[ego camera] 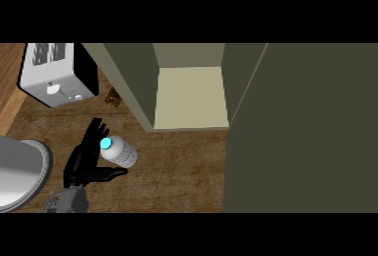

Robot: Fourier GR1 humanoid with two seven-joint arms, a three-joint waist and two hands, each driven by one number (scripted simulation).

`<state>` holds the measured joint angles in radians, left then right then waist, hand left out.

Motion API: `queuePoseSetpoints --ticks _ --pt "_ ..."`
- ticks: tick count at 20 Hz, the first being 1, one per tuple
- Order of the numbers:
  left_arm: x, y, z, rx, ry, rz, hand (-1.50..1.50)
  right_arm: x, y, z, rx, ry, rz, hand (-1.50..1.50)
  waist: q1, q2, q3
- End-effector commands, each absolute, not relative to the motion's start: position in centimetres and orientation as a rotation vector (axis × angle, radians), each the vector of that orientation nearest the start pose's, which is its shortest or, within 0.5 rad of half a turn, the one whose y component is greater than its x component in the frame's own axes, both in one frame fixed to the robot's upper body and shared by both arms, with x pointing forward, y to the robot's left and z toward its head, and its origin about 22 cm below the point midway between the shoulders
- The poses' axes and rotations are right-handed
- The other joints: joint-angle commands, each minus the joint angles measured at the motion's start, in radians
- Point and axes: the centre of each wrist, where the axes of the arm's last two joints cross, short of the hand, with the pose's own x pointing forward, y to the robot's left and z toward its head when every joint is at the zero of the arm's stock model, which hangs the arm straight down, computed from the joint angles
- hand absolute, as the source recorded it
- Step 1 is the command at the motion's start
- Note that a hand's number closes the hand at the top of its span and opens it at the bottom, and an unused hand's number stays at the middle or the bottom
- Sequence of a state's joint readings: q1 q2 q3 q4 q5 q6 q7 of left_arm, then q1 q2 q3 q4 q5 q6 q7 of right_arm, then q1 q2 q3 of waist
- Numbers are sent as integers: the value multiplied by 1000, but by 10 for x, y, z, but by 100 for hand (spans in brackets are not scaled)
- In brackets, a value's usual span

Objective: Pick up the bottled water, place it into the cabinet and close the cabinet

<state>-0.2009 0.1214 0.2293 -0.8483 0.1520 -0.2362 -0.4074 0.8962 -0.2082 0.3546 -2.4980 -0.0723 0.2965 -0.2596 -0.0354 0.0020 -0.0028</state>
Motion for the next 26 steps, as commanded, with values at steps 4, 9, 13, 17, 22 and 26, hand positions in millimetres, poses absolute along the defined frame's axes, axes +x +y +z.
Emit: queuePoseSetpoints --ticks 4,9,13,17,22,26 --pt "241 277 -152 -168 -1487 122 -150 33 -228 149 342 -1923 241 -150 -7 4 -1" --pt "250 273 -154 -220 -1554 176 150 29 -224 152 337 -1925 236 -150 -3 3 -1" --pt "244 279 -161 -144 -1573 51 150 33 -221 152 344 -1957 228 -150 -1 7 -2" --pt "247 275 -163 -27 -1638 -3 150 28 -228 143 354 -1916 242 -150 -17 6 -2" --pt "214 274 -181 -29 -1696 -100 150 27 -229 137 333 -1918 216 -150 8 0 1" --pt "225 259 -175 6 -1768 -131 150 26 -227 155 345 -1930 201 -150 17 -2 1"
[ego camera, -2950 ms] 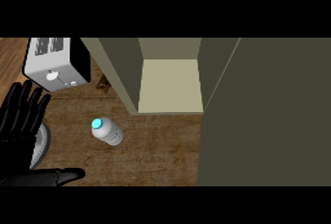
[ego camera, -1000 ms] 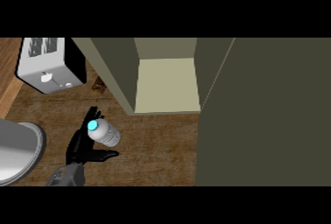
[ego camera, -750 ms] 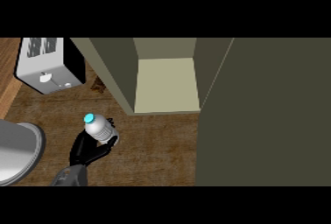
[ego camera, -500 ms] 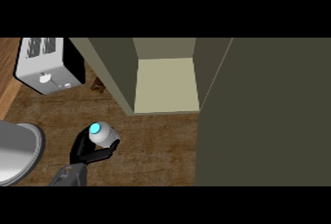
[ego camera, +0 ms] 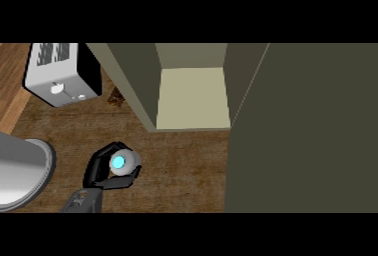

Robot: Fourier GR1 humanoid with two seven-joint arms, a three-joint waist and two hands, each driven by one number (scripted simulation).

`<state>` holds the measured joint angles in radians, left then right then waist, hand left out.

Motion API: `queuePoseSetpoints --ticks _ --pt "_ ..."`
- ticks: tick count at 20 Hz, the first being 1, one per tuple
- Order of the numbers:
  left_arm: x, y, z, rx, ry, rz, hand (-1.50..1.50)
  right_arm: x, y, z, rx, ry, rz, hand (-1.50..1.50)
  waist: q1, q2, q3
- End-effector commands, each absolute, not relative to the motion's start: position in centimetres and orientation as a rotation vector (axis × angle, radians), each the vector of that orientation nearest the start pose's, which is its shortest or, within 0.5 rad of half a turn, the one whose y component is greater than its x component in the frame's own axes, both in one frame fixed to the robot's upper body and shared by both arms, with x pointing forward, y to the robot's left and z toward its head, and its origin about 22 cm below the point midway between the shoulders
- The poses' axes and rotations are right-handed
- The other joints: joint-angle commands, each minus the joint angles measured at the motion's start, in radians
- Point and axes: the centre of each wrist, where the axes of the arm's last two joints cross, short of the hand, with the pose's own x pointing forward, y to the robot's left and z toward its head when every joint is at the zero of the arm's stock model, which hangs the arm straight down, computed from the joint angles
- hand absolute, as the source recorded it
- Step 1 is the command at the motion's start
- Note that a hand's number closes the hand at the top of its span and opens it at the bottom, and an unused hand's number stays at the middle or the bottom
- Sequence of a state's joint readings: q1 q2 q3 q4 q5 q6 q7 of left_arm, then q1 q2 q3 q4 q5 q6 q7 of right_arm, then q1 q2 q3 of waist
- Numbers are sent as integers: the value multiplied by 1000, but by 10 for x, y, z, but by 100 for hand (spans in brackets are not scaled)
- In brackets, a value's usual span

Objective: Pick up the bottled water, place it into the cabinet and close the cabinet

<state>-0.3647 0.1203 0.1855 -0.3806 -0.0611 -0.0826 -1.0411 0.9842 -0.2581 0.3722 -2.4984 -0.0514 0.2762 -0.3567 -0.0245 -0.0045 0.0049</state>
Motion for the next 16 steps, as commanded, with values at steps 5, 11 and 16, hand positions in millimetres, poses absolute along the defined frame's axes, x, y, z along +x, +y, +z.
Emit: queuePoseSetpoints --ticks 5,11,16 --pt "241 241 -165 -95 -1759 -102 150 24 -227 154 320 -1917 198 -150 19 2 -5" --pt "247 204 -160 -149 -1776 -92 150 24 -226 148 337 -1915 202 -150 6 2 -6" --pt "279 178 -122 -193 -1769 -59 150 22 -230 133 338 -1901 212 -150 4 -4 -5"
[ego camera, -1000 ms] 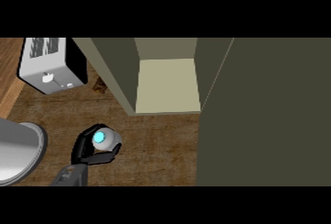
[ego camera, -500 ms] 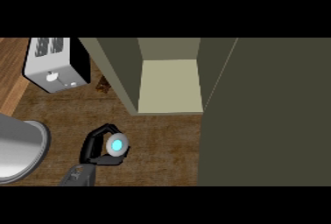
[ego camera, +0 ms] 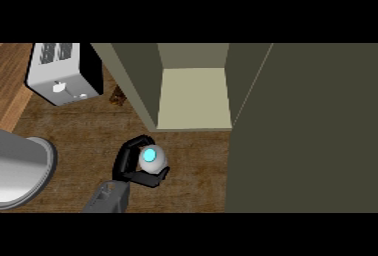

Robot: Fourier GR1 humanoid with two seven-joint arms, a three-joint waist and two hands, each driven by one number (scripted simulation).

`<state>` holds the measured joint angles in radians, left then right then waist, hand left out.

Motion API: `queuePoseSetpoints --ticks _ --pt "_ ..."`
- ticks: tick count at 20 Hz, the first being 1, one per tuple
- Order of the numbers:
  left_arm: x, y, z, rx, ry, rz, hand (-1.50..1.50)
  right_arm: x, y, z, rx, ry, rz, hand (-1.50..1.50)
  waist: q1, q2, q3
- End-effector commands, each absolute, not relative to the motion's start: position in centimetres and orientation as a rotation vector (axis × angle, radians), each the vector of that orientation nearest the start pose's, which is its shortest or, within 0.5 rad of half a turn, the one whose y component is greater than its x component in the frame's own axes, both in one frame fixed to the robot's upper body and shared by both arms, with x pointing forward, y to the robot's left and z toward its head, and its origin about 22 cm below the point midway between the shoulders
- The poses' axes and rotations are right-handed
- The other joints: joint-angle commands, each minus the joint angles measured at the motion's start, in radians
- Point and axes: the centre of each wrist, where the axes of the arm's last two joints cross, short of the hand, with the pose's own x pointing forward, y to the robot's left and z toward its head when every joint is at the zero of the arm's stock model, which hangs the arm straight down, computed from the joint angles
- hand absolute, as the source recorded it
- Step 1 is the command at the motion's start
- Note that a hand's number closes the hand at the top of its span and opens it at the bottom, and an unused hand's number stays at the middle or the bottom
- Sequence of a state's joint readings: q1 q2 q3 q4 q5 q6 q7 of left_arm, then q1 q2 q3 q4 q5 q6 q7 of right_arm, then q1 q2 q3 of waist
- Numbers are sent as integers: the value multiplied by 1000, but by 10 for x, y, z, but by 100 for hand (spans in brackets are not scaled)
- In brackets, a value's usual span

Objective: Pick up the bottled water, place it into the cabinet and close the cabinet

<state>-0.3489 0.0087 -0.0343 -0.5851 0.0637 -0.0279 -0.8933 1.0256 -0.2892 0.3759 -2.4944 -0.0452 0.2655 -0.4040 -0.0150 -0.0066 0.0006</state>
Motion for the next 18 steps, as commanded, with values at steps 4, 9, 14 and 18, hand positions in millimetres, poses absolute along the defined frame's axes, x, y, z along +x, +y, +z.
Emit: queuePoseSetpoints --ticks 4,9,14,18 --pt "305 156 -89 -164 -1763 -65 150 24 -230 148 325 -1917 220 -150 -1 2 -1" --pt "302 106 -59 -166 -1752 -104 150 31 -245 125 307 -1902 204 -150 -7 5 -1" --pt "333 81 -15 -105 -1723 -64 150 23 -239 138 323 -1908 196 -150 -24 7 -1" --pt "361 80 -2 -48 -1702 -74 150 19 -245 131 326 -1922 205 -150 -33 11 -1"
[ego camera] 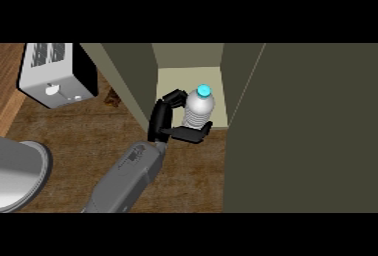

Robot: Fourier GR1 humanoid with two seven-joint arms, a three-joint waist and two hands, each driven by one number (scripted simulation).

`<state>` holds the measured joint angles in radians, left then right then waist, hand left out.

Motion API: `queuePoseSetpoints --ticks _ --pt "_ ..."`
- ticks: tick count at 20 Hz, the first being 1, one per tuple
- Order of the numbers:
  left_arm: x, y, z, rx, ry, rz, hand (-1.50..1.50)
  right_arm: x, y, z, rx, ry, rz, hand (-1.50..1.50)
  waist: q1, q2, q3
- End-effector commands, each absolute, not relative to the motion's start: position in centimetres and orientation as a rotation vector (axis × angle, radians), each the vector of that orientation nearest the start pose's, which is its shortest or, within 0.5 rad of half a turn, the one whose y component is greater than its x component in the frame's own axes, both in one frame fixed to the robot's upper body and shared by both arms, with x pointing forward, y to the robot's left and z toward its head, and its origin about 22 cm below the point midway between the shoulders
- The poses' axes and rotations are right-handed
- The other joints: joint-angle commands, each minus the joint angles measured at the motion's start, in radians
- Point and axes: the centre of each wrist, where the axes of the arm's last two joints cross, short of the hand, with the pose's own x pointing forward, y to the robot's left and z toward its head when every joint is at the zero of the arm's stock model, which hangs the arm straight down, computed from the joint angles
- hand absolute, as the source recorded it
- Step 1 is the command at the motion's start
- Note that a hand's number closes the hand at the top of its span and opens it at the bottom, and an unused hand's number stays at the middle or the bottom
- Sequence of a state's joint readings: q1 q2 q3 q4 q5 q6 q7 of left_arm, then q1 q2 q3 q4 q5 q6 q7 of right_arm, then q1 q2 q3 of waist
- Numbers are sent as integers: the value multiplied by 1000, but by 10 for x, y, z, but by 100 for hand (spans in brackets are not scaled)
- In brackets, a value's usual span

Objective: Pick up the bottled water, place it into the cabinet and close the cabinet

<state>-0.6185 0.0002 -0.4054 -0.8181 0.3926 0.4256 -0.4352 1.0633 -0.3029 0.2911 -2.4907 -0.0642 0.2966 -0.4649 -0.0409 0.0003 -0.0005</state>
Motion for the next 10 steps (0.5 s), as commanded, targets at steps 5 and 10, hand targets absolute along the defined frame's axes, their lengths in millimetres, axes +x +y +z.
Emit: queuePoseSetpoints --ticks 5,10 --pt "387 69 27 0 -1674 -39 150 19 -251 128 319 -1921 191 -150 -20 9 0" --pt "404 78 27 130 -1662 -4 150 20 -255 119 323 -1931 207 -150 -23 14 0"
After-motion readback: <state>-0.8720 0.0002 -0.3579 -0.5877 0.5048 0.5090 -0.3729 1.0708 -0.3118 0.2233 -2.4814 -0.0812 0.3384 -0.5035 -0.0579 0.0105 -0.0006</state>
